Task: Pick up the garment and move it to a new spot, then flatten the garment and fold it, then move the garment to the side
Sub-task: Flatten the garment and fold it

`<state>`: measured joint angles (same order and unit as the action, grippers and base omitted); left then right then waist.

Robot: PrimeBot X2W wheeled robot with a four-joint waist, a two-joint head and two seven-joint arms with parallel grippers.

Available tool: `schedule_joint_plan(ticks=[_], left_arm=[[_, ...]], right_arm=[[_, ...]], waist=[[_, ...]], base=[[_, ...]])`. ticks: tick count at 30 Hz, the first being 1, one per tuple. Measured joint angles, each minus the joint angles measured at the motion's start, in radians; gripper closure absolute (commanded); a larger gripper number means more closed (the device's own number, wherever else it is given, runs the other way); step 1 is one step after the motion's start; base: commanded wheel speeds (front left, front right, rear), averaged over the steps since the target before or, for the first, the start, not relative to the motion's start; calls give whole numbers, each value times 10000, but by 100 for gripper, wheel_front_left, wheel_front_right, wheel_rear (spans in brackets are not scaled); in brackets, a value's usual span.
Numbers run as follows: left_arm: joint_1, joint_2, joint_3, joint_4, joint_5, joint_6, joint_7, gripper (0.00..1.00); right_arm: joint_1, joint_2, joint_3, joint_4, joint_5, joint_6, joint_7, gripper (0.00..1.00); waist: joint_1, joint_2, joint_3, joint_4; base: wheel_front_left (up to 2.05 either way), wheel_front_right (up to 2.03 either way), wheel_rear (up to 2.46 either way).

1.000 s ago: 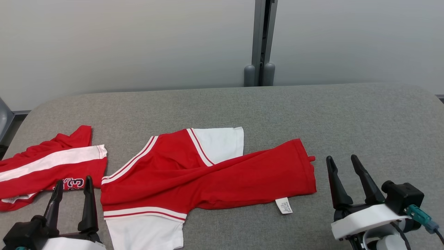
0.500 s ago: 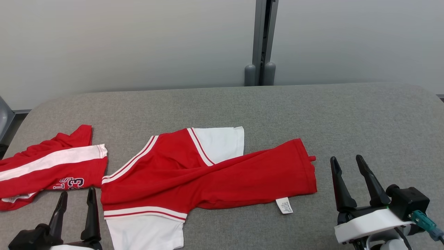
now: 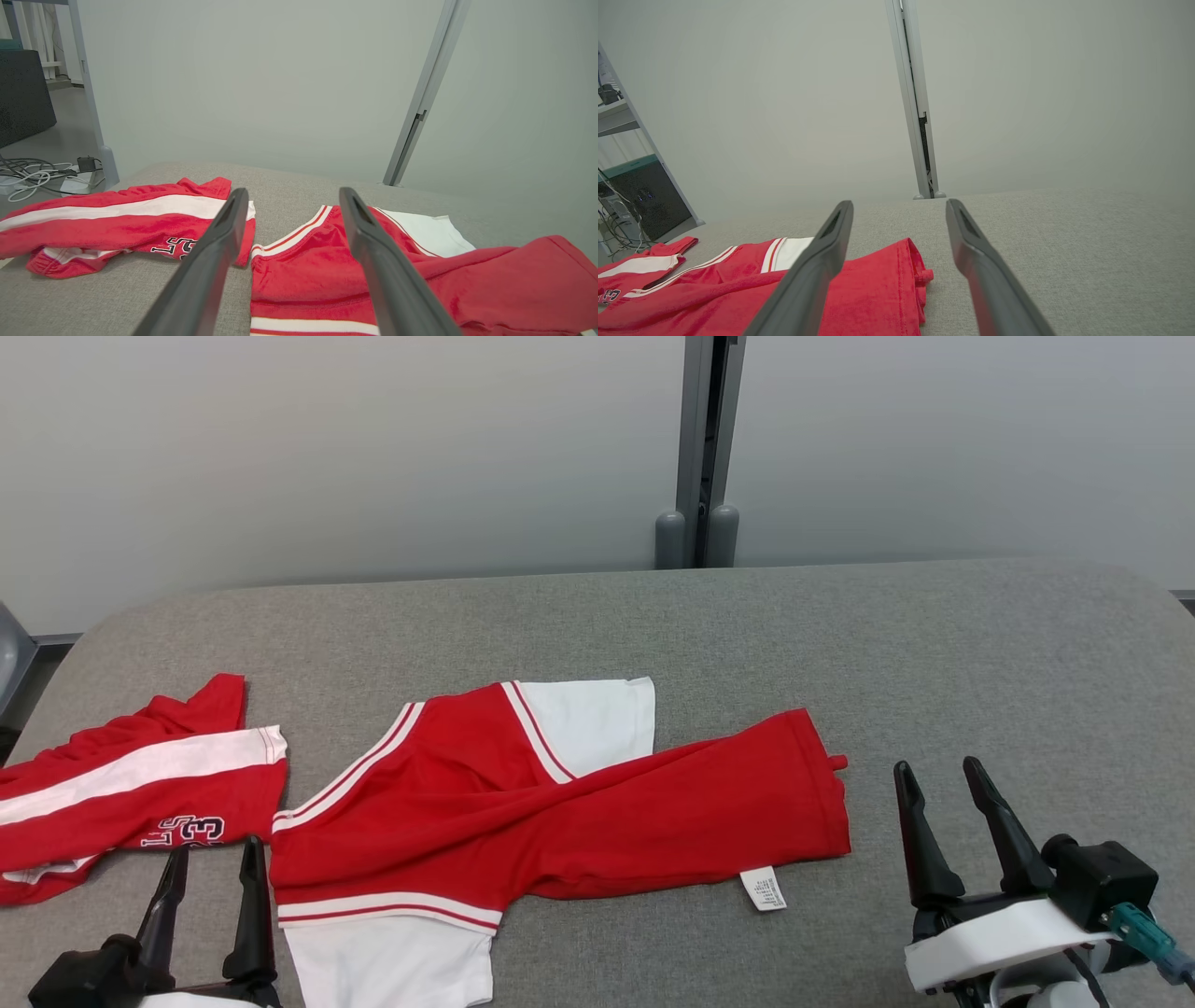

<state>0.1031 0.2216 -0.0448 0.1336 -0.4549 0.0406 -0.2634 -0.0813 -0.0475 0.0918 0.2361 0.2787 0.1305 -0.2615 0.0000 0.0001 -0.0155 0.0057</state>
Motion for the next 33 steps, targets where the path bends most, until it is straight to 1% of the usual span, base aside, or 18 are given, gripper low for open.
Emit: schedule_joint_plan(ticks=[16, 20, 23, 27, 30, 33], left_arm=[[-21, -40, 33, 102, 119, -130, 0, 0], [-47, -58, -6, 209, -61, -222, 148, 0], [-49, -77, -52, 332, -311, -278, 602, 0], [-5, -52, -169, 483, -633, -278, 1685, 0], [200, 52, -311, 608, -802, -59, 2784, 0], [310, 44, -334, 433, -1126, 88, 3616, 0]], right_arm=[[0, 0, -75, 88, -44, 0, 0, 0], [1, -2, -90, 456, -13, 0, 169, 0], [-10, -8, -6, 890, 58, 0, 748, 0], [-145, 2, 121, 1452, 111, 0, 1615, 0], [-407, -6, 132, 1908, 109, 0, 2278, 0], [-725, 6, 222, 2353, 255, 0, 2895, 0]], waist=[[0, 0, -4, -2], [0, 0, -11, 25], [0, 0, -12, 46], [0, 0, 2, 84], [0, 0, 20, 129], [0, 0, 58, 195]], base=[[0, 0, 0], [0, 0, 0], [0, 0, 0], [0, 0, 0], [0, 0, 0], [0, 0, 0]])
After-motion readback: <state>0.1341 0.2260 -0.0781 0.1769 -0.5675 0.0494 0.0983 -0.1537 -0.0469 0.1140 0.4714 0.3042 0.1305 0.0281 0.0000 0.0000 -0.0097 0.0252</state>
